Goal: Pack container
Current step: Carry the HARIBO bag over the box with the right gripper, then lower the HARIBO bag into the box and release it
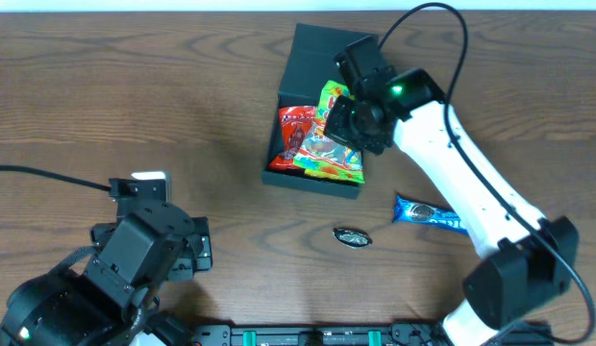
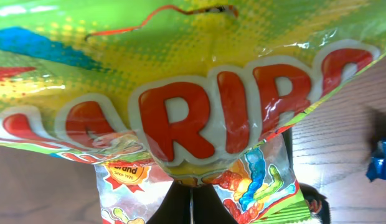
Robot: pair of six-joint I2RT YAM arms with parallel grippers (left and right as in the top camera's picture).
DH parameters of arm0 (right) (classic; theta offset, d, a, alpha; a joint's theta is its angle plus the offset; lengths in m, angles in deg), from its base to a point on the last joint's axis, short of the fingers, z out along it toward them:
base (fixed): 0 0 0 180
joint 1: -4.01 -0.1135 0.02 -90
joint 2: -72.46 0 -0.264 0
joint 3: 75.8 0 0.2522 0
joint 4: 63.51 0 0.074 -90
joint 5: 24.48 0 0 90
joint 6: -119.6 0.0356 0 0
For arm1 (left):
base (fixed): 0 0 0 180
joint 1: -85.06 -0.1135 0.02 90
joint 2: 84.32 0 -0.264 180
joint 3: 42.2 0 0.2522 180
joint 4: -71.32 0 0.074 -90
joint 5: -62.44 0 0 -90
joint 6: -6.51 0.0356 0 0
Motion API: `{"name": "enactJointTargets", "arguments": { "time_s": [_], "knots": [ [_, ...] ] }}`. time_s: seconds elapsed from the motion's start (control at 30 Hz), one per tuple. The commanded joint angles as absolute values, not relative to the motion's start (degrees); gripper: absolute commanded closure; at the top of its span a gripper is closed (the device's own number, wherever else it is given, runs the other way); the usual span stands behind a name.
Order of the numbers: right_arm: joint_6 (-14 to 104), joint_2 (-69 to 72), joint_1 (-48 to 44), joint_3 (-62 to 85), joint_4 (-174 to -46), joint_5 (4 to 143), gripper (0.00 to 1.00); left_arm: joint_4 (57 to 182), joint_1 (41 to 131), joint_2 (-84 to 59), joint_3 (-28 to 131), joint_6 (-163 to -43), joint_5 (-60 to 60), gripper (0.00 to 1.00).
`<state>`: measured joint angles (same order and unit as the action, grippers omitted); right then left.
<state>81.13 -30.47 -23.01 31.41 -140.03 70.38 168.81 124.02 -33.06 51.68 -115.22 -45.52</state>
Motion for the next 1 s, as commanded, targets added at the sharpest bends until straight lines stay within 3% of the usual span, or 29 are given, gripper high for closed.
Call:
{"name": "enactJointTargets", "arguments": {
  "time_s": [0.0,0.53,0.97],
  "knots": [
    [84.0,-33.6,-23.4,31.8,-139.6,69.4,0.98,168.9,124.1,-33.0,51.7,-115.9,-45.5,0.05],
    [74.5,-43.5,-23.3,35.1,-133.2,75.4,0.98,168.9,124.1,-33.0,51.7,-115.9,-45.5,0.05],
    [74.1,-43.6,-22.1,36.0,-140.7,72.9,0.98,169.2,124.1,-33.0,51.4,-115.8,-45.6,0.05]
  ]
}}
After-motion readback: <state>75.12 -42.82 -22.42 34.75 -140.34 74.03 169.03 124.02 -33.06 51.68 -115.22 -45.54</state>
